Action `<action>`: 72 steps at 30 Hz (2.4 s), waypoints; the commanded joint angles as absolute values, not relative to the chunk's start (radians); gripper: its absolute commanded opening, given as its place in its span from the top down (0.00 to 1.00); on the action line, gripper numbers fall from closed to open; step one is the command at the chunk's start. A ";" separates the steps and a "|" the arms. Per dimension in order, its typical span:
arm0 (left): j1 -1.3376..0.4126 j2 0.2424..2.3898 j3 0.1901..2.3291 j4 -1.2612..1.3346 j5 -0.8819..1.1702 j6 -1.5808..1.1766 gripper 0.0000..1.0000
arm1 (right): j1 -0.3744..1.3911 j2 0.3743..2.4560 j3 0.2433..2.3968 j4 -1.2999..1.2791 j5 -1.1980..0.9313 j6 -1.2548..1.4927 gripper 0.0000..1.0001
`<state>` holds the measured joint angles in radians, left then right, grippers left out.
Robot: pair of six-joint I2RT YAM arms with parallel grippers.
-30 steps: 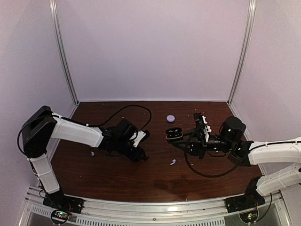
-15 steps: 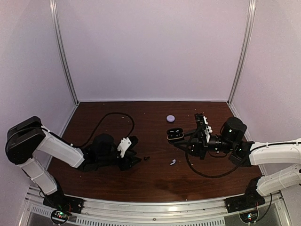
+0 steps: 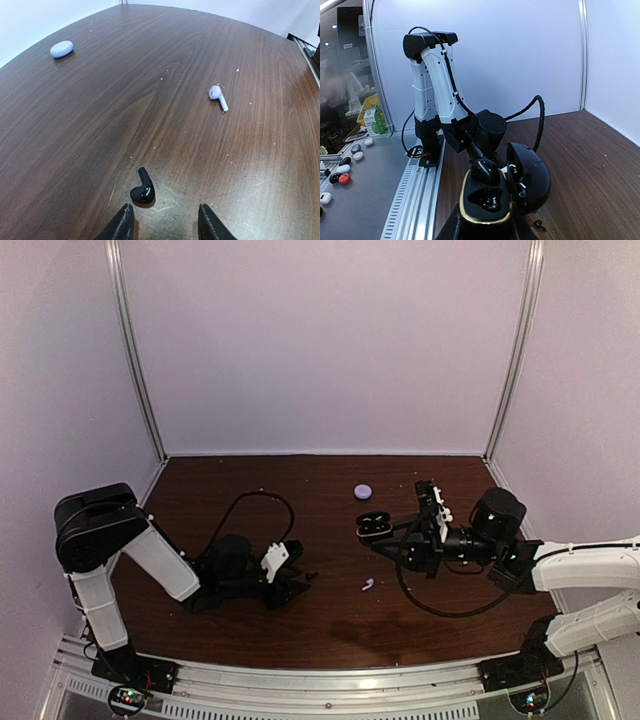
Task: Insert the wireless bluetooth earbuds into the charging case
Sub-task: Move the right earbud to the center of the board, then pick up the right earbud from the center of the board, then insert the right earbud into the right side groove of the charging case.
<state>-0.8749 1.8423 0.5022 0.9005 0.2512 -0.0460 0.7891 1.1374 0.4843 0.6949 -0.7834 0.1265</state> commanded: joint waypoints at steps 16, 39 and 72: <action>-0.854 2.001 0.591 0.979 0.227 -0.028 0.59 | 0.775 1.124 0.491 0.695 -0.782 0.117 1.00; -0.851 1.756 0.632 0.652 0.251 -0.073 0.89 | 0.774 1.113 0.482 0.638 -0.782 0.019 1.00; -0.968 1.416 1.326 -0.538 0.469 0.008 0.93 | 0.878 1.184 0.455 0.633 -0.450 -0.249 1.00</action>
